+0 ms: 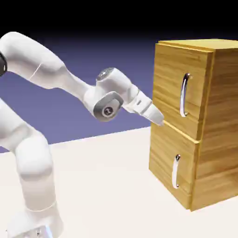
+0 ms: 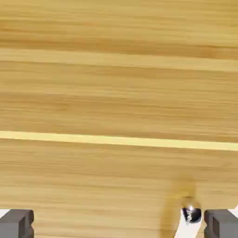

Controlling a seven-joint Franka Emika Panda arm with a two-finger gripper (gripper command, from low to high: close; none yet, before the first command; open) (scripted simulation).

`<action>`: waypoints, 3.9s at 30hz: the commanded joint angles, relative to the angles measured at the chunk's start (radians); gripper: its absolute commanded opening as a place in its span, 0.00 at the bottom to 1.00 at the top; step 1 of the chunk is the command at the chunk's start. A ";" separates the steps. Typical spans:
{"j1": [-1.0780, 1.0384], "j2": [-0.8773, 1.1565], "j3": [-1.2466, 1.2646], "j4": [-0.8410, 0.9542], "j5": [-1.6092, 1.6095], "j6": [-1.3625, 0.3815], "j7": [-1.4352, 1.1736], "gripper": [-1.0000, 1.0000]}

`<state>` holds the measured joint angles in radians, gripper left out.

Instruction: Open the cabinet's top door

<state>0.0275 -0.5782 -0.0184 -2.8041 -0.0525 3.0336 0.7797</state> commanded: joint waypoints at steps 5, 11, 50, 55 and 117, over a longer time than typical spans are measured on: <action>0.064 -0.034 -0.076 0.025 -0.218 -0.014 0.161 1.00; 0.142 -0.075 -0.168 0.054 -0.478 -0.031 0.353 1.00; 0.645 -0.340 -0.762 0.245 -2.175 -0.140 1.606 1.00; 0.709 -0.374 -0.838 0.270 -2.392 -0.154 1.767 1.00; 0.082 -0.469 0.331 -0.086 -1.452 -0.830 1.931 0.00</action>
<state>0.1093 -1.0471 0.3125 -2.8903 -1.5065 2.2047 2.7110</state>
